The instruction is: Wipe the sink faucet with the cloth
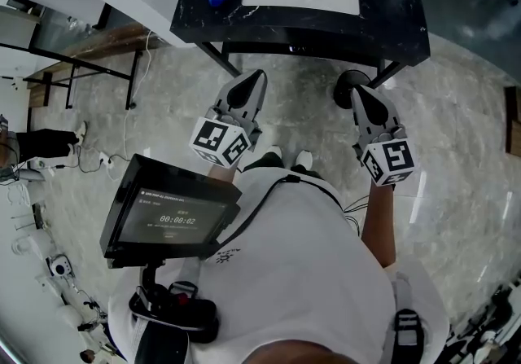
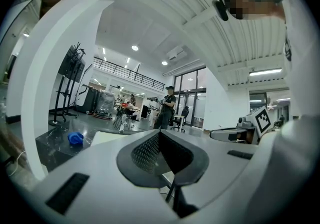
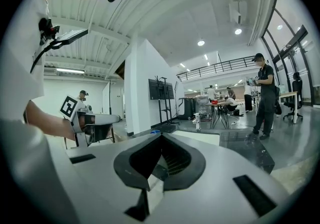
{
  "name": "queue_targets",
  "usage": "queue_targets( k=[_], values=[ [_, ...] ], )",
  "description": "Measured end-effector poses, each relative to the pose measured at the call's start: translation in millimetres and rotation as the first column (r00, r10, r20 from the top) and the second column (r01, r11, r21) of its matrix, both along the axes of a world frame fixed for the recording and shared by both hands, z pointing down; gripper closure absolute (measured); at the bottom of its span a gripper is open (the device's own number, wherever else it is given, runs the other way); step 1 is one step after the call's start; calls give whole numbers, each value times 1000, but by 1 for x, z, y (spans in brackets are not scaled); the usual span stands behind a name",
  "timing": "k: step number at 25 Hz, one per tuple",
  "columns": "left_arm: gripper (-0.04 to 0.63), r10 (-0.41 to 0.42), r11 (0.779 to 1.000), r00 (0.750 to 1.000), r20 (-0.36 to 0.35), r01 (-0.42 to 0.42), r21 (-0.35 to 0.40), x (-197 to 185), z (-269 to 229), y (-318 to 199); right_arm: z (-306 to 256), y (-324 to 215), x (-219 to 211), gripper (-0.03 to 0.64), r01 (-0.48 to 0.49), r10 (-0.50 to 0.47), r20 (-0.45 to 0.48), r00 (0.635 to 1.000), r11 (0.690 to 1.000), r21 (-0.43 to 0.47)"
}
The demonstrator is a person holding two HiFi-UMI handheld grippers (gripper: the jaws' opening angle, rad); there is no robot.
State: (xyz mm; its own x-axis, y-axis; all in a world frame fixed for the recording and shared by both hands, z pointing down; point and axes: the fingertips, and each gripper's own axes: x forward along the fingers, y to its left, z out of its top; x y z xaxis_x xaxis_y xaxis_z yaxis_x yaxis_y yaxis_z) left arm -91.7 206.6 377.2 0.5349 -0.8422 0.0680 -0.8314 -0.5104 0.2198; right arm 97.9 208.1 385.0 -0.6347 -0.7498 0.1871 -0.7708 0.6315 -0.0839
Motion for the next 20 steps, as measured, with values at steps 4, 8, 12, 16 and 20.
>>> queue_targets(
  k=[4,8,12,16,20],
  values=[
    [607,-12,1000,1000,4,12,4,5,-3,-1,-1,-2,5,614,12,-12,-5,1000,1000,3],
    [607,-17,1000,1000,9,17,7,6,-4,-7,-2,-9,5,614,16,-16,6,1000,1000,4],
    [607,-23,1000,1000,7,23,4,1,-1,-17,-1,-21,-2,614,26,-26,5,1000,1000,7],
    [607,-21,1000,1000,-3,21,-18,-7,12,-33,8,-37,-11,614,25,-25,-3,1000,1000,-9],
    [607,-9,1000,1000,-19,9,-23,-19,18,-67,12,-66,-21,614,13,-13,-21,1000,1000,-21]
  ],
)
